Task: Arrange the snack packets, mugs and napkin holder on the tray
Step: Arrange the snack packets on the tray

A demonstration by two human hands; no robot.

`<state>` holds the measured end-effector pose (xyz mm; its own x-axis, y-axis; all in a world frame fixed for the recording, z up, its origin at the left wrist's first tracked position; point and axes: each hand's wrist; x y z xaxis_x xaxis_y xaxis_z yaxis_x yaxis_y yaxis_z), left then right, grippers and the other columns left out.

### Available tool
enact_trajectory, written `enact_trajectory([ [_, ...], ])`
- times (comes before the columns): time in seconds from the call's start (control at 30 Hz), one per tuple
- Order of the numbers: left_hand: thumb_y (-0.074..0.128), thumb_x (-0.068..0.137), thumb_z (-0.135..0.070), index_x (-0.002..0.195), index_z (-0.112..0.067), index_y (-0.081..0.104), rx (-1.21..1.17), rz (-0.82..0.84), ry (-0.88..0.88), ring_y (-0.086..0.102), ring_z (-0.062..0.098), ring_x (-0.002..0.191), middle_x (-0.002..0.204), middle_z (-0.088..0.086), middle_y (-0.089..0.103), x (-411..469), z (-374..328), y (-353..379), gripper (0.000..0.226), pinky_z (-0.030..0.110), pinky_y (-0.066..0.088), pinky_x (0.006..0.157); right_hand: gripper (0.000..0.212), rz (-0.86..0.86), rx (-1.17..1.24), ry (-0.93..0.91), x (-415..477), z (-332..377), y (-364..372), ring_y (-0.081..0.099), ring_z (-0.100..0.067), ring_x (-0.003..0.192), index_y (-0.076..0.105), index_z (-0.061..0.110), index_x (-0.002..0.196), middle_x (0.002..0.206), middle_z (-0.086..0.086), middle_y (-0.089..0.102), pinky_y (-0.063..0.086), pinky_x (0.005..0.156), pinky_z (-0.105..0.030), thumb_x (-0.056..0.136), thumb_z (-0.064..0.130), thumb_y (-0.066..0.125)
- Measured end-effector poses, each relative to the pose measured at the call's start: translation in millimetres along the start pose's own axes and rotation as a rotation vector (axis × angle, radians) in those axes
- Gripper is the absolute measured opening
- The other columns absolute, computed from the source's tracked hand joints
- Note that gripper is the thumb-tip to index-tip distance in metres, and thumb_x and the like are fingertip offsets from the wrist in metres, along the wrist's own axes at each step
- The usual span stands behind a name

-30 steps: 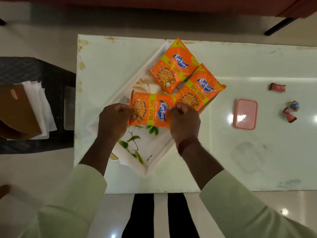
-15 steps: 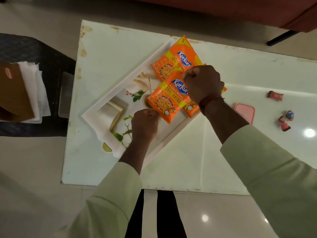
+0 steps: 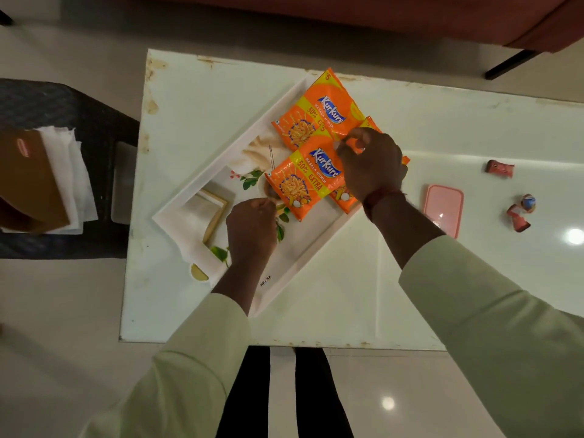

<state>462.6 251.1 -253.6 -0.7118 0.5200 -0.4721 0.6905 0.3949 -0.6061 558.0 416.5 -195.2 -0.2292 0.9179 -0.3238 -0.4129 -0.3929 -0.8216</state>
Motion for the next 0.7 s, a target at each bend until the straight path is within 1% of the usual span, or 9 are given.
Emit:
enact_trajectory([
  [0.07, 0.049, 0.095, -0.027, 0.084, -0.011, 0.072, 0.062, -0.053, 0.067, 0.065, 0.022, 0.078, 0.083, 0.007, 0.074, -11.8, 2.4, -11.2, 0.030, 0.030, 0.045, 0.071, 0.041, -0.058, 0.055, -0.008, -15.8, -3.8, -1.7, 0.054, -0.027, 0.122, 0.064, 0.027, 0.125, 0.128, -0.003, 0.062, 0.043, 0.099, -0.045, 0.088, 0.046, 0.062],
  [0.1, 0.051, 0.096, -0.029, 0.096, -0.013, 0.072, 0.071, -0.072, 0.079, 0.064, 0.018, 0.086, 0.094, 0.005, 0.074, -21.2, 0.6, -18.8, 0.026, 0.025, 0.042, 0.075, 0.044, -0.079, 0.069, -0.018, -27.3, -3.8, -4.0, 0.052, -0.028, 0.124, 0.061, 0.026, 0.128, 0.130, -0.005, 0.060, 0.041, 0.098, -0.046, 0.088, 0.045, 0.064],
  [0.13, 0.053, 0.096, -0.030, 0.108, -0.014, 0.070, 0.090, -0.079, 0.099, 0.063, 0.017, 0.096, 0.106, 0.004, 0.072, -31.9, -1.5, -26.5, 0.026, 0.024, 0.043, 0.082, 0.048, -0.087, 0.064, -0.037, -41.0, -3.8, -6.1, 0.049, -0.029, 0.126, 0.058, 0.025, 0.132, 0.133, -0.005, 0.057, 0.039, 0.098, -0.046, 0.088, 0.043, 0.064],
  [0.2, 0.055, 0.096, -0.030, 0.124, -0.012, 0.063, 0.195, -0.076, 0.218, 0.057, 0.022, 0.117, 0.124, 0.007, 0.065, -55.4, -4.8, -45.2, 0.034, 0.034, 0.046, 0.097, 0.054, -0.084, 0.006, -0.094, -72.6, -1.8, -13.8, 0.044, -0.029, 0.130, 0.051, 0.022, 0.138, 0.140, -0.006, 0.052, 0.038, 0.100, -0.046, 0.089, 0.042, 0.062],
  [0.27, 0.055, 0.096, -0.028, 0.131, -0.007, 0.057, 0.347, -0.075, 0.358, 0.050, 0.029, 0.129, 0.135, 0.013, 0.057, -77.0, -4.7, -62.9, 0.041, 0.043, 0.045, 0.104, 0.060, -0.052, -0.049, -0.146, -104.9, -2.1, -20.5, 0.042, -0.030, 0.134, 0.045, 0.018, 0.143, 0.146, -0.008, 0.047, 0.036, 0.103, -0.045, 0.091, 0.041, 0.061],
  [0.37, 0.050, 0.097, -0.035, 0.143, -0.004, 0.042, 0.501, -0.046, 0.447, 0.033, 0.034, 0.143, 0.151, 0.018, 0.040, -105.0, -11.4, -95.1, 0.056, 0.048, 0.036, 0.113, 0.066, -0.013, -0.061, -0.186, -153.5, 3.1, -38.5, 0.034, -0.028, 0.143, 0.038, 0.014, 0.148, 0.154, -0.011, 0.039, 0.034, 0.113, -0.045, 0.093, 0.042, 0.059],
  [0.47, 0.042, 0.098, -0.045, 0.150, -0.004, 0.027, 0.635, 0.033, 0.511, 0.017, 0.033, 0.149, 0.159, 0.017, 0.024, -130.4, -21.7, -125.7, 0.068, 0.049, 0.027, 0.117, 0.072, 0.010, -0.131, -0.238, -193.2, 12.3, -60.7, 0.021, -0.028, 0.150, 0.027, 0.014, 0.153, 0.162, -0.010, 0.026, 0.024, 0.118, -0.042, 0.095, 0.047, 0.054],
  [0.53, 0.040, 0.097, -0.047, 0.152, -0.003, 0.021, 0.709, 0.087, 0.549, 0.014, 0.033, 0.149, 0.160, 0.018, 0.019, -147.4, -30.0, -149.9, 0.073, 0.050, 0.025, 0.118, 0.076, 0.024, -0.183, -0.259, -219.5, 20.0, -80.7, 0.014, -0.028, 0.152, 0.020, 0.015, 0.155, 0.164, -0.009, 0.020, 0.021, 0.119, -0.041, 0.095, 0.049, 0.051],
  [0.7, 0.037, 0.098, -0.051, 0.153, -0.005, 0.014, 0.742, 0.116, 0.612, 0.009, 0.031, 0.150, 0.162, 0.017, 0.012, -179.4, -49.6, -194.0, 0.076, 0.049, 0.021, 0.120, 0.078, 0.050, -0.252, -0.257, -272.2, 30.3, -118.9, 0.008, -0.028, 0.153, 0.018, 0.013, 0.156, 0.165, -0.009, 0.013, 0.019, 0.121, -0.046, 0.095, 0.054, 0.045],
])
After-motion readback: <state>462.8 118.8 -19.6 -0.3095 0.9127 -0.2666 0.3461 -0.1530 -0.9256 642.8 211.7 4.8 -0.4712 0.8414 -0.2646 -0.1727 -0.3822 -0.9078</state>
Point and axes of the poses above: each hand's wrist, its own x-axis towards the middle knuckle, its own y-axis out of the palm, z = x × y
